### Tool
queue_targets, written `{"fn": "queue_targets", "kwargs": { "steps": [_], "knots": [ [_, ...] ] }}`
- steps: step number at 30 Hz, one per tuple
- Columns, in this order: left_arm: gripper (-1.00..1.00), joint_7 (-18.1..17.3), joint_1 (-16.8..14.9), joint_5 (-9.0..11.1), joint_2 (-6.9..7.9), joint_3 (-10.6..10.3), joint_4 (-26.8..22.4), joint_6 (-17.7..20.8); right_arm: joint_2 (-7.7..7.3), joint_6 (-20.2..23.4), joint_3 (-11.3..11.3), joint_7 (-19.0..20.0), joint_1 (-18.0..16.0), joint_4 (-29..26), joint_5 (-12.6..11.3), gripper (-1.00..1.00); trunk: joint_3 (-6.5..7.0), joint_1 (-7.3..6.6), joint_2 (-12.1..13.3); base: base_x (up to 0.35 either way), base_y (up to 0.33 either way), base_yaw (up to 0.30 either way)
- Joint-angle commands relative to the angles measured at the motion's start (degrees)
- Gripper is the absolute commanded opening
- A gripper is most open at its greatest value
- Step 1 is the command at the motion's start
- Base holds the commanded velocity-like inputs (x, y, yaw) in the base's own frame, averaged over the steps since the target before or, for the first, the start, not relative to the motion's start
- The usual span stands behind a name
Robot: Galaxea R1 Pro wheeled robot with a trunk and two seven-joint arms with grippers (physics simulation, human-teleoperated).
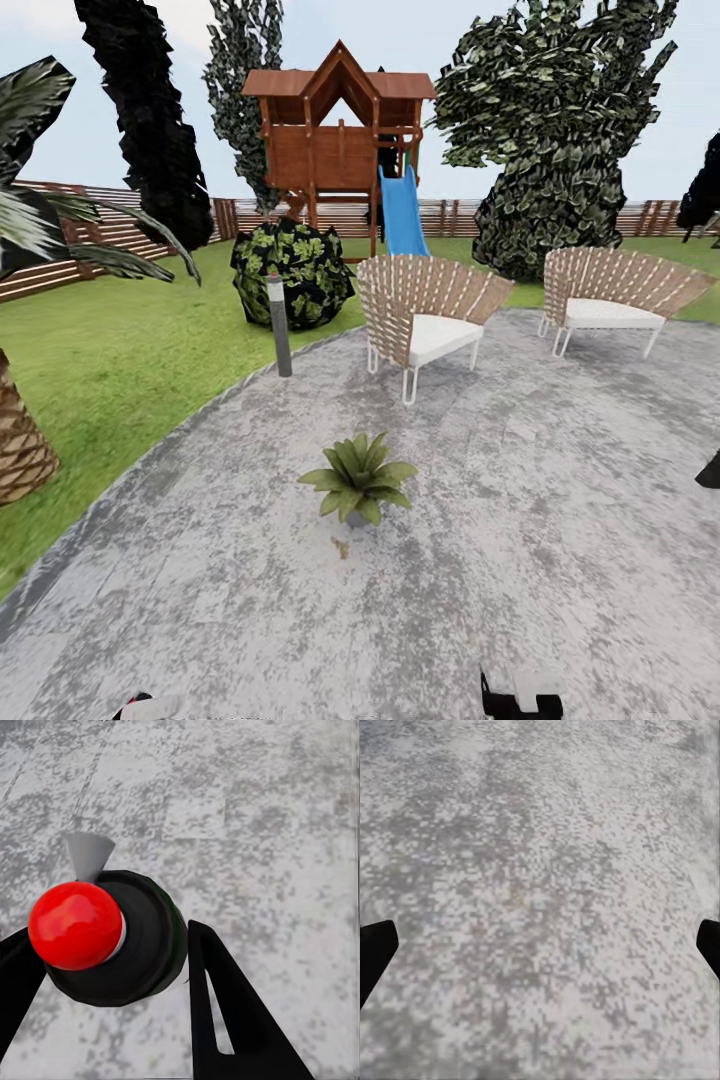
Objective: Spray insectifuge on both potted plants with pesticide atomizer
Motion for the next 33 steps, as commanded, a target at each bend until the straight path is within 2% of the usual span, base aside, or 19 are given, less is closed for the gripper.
{"fn": "queue_targets", "kwargs": {
  "steps": [1,6,11,13,21,22,25,27,29,31,33],
  "knots": [
    [-1.0,0.2,0.0,-0.1,0.05,0.0,0.0,-0.2,-0.01,-0.1,-0.1,-0.5,-0.1,0.1,0.6,1.0,-0.05,-0.04,0.0,-0.257,0.211,-0.3],
    [-1.0,0.2,-0.1,0.0,0.46,0.0,-0.1,-0.2,0.05,-0.1,-0.1,-0.5,-0.1,0.0,0.6,1.0,-0.05,-0.04,0.0,-0.258,0.224,-0.263],
    [-1.0,-1.9,-0.1,-0.1,0.62,0.1,-0.5,-0.1,-0.01,-0.1,-0.1,-0.4,-0.1,0.0,0.6,1.0,-0.05,-0.04,0.0,-0.246,0.225,-0.045],
    [-1.0,-3.2,-0.1,-0.2,0.66,0.1,-0.4,0.0,-0.02,-0.1,0.0,-0.4,-0.1,-0.1,0.7,1.0,-0.05,-0.04,0.0,-0.092,0.086,-0.007],
    [-1.0,-4.7,-0.4,-0.9,0.68,0.0,-0.4,0.3,-0.02,-0.1,0.0,-0.4,-0.1,-0.1,0.8,1.0,-0.05,-0.04,0.0,-0.011,0.01,-0.001],
    [-1.0,-9.7,-0.6,-3.3,0.81,0.1,-0.6,0.8,-0.02,-0.2,0.0,-0.4,-0.1,-0.1,0.8,1.0,-0.05,-0.04,0.0,0.0,0.0,0.0],
    [-1.0,-13.6,-0.9,-5.6,0.97,0.1,-0.7,1.4,-0.02,-0.2,0.0,-0.4,-0.1,-0.1,0.8,1.0,-0.05,-0.04,0.0,0.0,0.0,0.0],
    [-1.0,-18.1,-3.3,-12.2,1.18,0.1,-1.9,7.0,-0.52,-0.1,0.0,-0.3,-0.1,-1.4,0.9,1.0,-0.05,-0.04,0.0,0.0,0.0,0.0],
    [-1.0,-22.6,-5.1,-15.8,1.25,0.1,-3.3,10.6,-0.64,0.1,0.0,-0.3,-0.1,-3.5,1.3,1.0,-0.05,-0.04,0.0,0.0,0.0,0.0],
    [-1.0,-26.9,-7.0,-18.0,1.3,0.1,-4.8,13.0,-0.71,0.3,0.2,-0.2,-0.1,-5.9,3.0,1.0,-0.05,-0.04,0.0,0.0,0.0,0.0],
    [-1.0,-30.7,-8.9,-19.8,1.47,0.1,-6.0,14.5,-0.78,0.3,0.8,-0.2,-0.1,-8.5,7.0,1.0,-0.05,-0.04,0.0,0.0,0.0,0.0]
  ]
}}
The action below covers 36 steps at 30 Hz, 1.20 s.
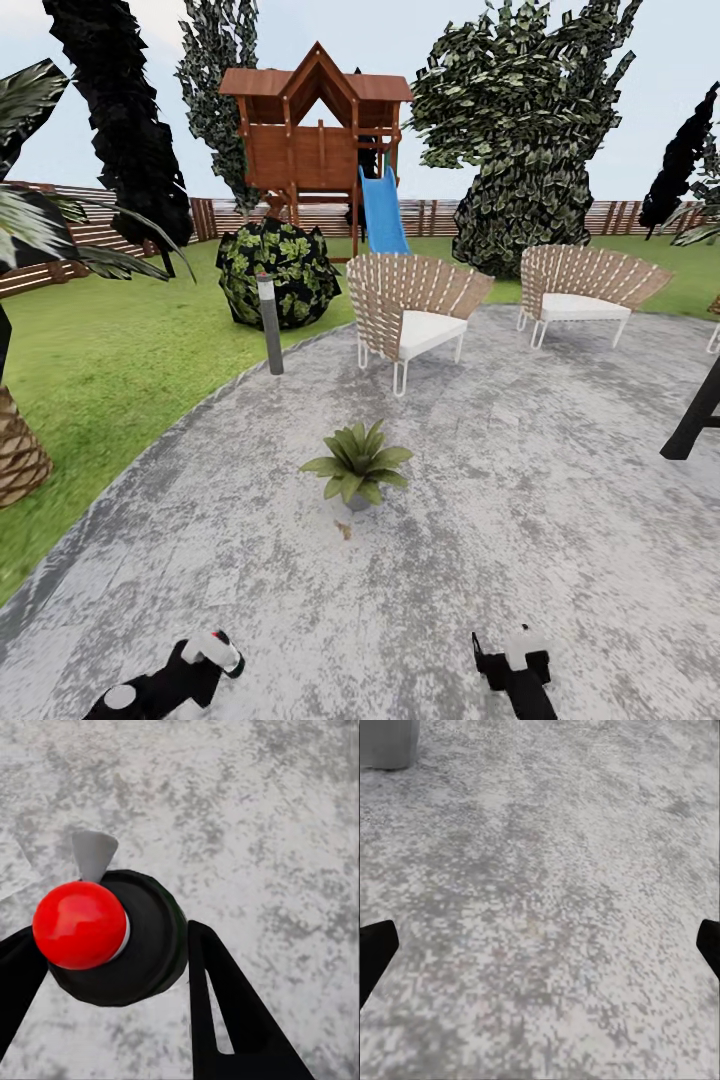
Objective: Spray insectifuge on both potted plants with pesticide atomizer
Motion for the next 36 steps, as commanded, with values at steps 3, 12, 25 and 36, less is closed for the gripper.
{"fn": "queue_targets", "kwargs": {
  "steps": [3,12,25,36],
  "knots": [
    [-1.0,-6.0,-2.6,-5.6,0.35,0.4,-0.7,0.8,-0.03,0.0,0.3,-0.4,0.0,-2.8,8.8,1.0,-0.06,-0.01,0.0,0.0,0.0,0.0],
    [-1.0,-19.5,-8.1,-21.2,0.33,0.4,-1.0,2.3,-0.11,6.8,0.5,18.5,-0.7,-9.8,22.5,1.0,-0.06,-0.01,0.0,0.0,0.0,0.0],
    [-1.0,-28.4,-11.5,-38.5,-4.9,0.4,-1.0,6.1,0.69,8.3,0.5,41.3,-0.9,-17.9,29.8,1.0,-0.06,-0.01,0.0,0.0,0.0,0.0],
    [-1.0,-28.1,-11.5,-39.6,-7.08,0.4,-1.2,5.7,2.72,8.3,0.5,41.7,-0.9,-18.2,30.1,-1.0,-0.06,-0.01,0.0,0.0,0.0,0.0]
  ]
}}
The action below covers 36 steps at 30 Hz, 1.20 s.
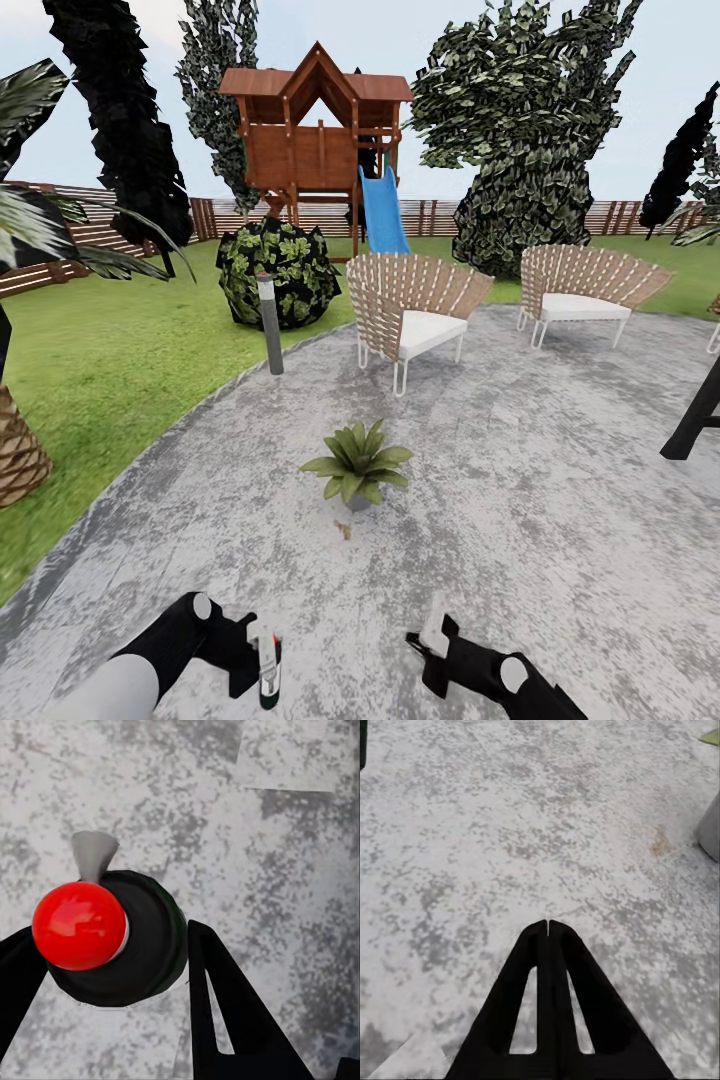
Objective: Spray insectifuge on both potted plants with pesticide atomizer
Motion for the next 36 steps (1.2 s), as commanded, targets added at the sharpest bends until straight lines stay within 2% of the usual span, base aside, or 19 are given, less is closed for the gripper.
{"fn": "queue_targets", "kwargs": {
  "steps": [1,4,6,10,13,14,22,23,24,26,32,36],
  "knots": [
    [-1.0,-0.1,0.0,-0.6,-0.26,0.4,-0.1,-0.6,0.63,-0.3,-0.1,0.2,0.0,-0.6,0.5,-1.0,-0.05,-0.01,0.0,0.0,0.0,0.0],
    [-1.0,2.0,0.0,-0.6,-0.52,-1.6,-0.2,-0.7,2.92,-0.2,0.0,1.8,0.0,-1.9,0.6,-1.0,-0.05,-0.01,0.0,0.0,0.0,0.0],
    [-1.0,3.1,0.0,-0.6,-0.59,-3.0,-0.2,-0.7,3.62,-0.2,0.0,2.2,-0.1,-2.0,0.6,-1.0,-0.05,-0.01,0.0,0.0,0.0,0.0],
    [-1.0,3.8,0.0,-0.6,-1.17,-4.2,-0.2,-0.7,5.13,-0.2,0.1,2.7,-0.3,-1.9,0.6,-1.0,-0.05,-0.01,0.0,0.0,0.0,0.0],
    [-1.0,4.2,0.0,-0.6,-2.02,-4.4,-0.3,-0.7,6.35,-0.2,1.7,4.8,-0.4,-2.0,0.6,-1.0,-0.05,-0.01,0.0,0.0,0.0,0.0],
    [-1.0,6.5,0.1,-0.6,-2.28,-4.4,-0.2,-0.9,6.77,-0.1,2.6,5.5,-0.5,-2.1,0.5,-1.0,-0.05,-0.01,0.0,0.0,0.0,0.0],
    [-1.0,7.0,0.7,-0.6,-3.8,-4.5,-0.1,-1.3,7.55,-0.1,2.8,5.6,-0.7,-3.9,0.4,-1.0,-0.05,-0.01,0.0,0.0,0.0,0.0],
    [-1.0,7.0,0.7,-0.5,-4.04,-4.5,-0.1,-2.1,7.59,-0.1,2.8,5.6,-0.7,-3.9,0.4,-1.0,-0.05,-0.01,0.0,0.0,0.0,0.0],
    [-1.0,7.0,0.6,-0.5,-4.37,-4.5,0.0,-4.8,7.62,-0.1,2.8,5.6,-0.7,-3.9,0.4,-1.0,-0.05,-0.01,0.0,0.0,0.0,0.0],
    [-1.0,7.0,0.6,-0.4,-4.79,-4.5,0.1,-5.7,7.63,-0.1,2.8,5.6,-0.7,-3.9,0.4,-1.0,-0.05,-0.01,0.0,0.0,0.0,0.0],
    [-1.0,7.0,0.6,-0.3,-6.26,-4.4,0.1,-6.3,8.07,-0.1,2.8,5.6,-0.7,-3.9,0.4,-1.0,-0.05,-0.01,0.0,0.0,0.0,0.0],
    [-1.0,7.0,0.6,0.0,-6.55,-4.4,0.1,-6.4,8.15,-0.1,2.8,5.6,-0.7,-3.9,0.3,-1.0,-0.05,-0.01,0.0,0.0,0.0,0.0]
  ]
}}
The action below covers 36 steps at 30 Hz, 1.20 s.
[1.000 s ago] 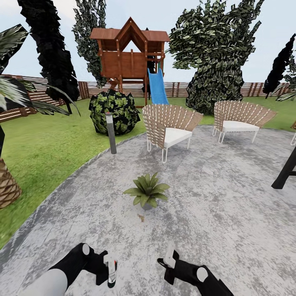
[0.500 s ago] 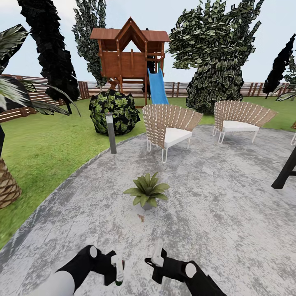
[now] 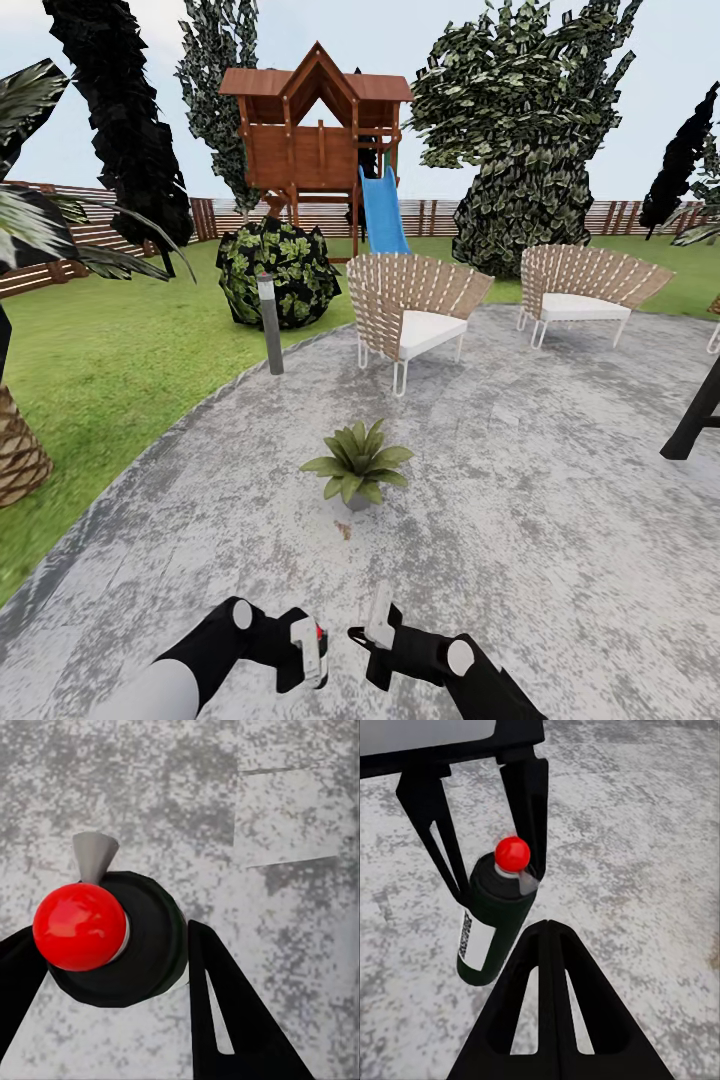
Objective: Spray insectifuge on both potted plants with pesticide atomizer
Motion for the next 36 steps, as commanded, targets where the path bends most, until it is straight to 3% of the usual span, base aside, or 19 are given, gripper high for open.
{"fn": "queue_targets", "kwargs": {
  "steps": [1,6,12,18,28,36],
  "knots": [
    [-1.0,-0.2,0.0,-0.4,-0.12,0.3,-0.1,-0.3,0.02,-0.3,-0.1,0.0,0.0,-0.1,0.5,-1.0,-0.06,-0.01,0.0,0.0,0.0,0.0],
    [-1.0,-0.2,0.0,-0.4,-1.1,0.3,-0.1,-0.4,0.04,-0.3,-0.1,0.0,0.0,-0.1,0.5,-1.0,-0.06,-0.01,0.0,0.0,0.0,0.0],
    [-1.0,-0.9,-0.1,-0.2,-1.14,0.4,0.2,-1.1,0.03,-0.3,-0.1,0.0,-0.1,-0.1,0.6,-1.0,-0.06,-0.01,0.0,0.0,0.0,0.0],
    [-1.0,-4.5,-0.3,-0.2,-1.09,0.5,0.1,-1.5,0.03,-0.3,-0.1,0.0,-0.1,-0.1,0.7,-1.0,-0.06,-0.01,0.0,0.0,0.0,0.0],
    [-1.0,-5.0,-0.6,0.0,-1.34,0.6,-0.1,-1.6,0.03,-0.3,-0.1,0.0,0.0,-0.1,0.7,-1.0,-0.06,-0.01,0.0,0.0,0.0,0.0],
    [-1.0,-5.0,-0.6,0.1,-2.4,0.6,-0.2,-1.6,0.03,-0.3,-0.1,0.0,-0.1,-0.1,0.7,-1.0,-0.06,-0.01,0.0,0.0,0.0,0.0]
  ]
}}
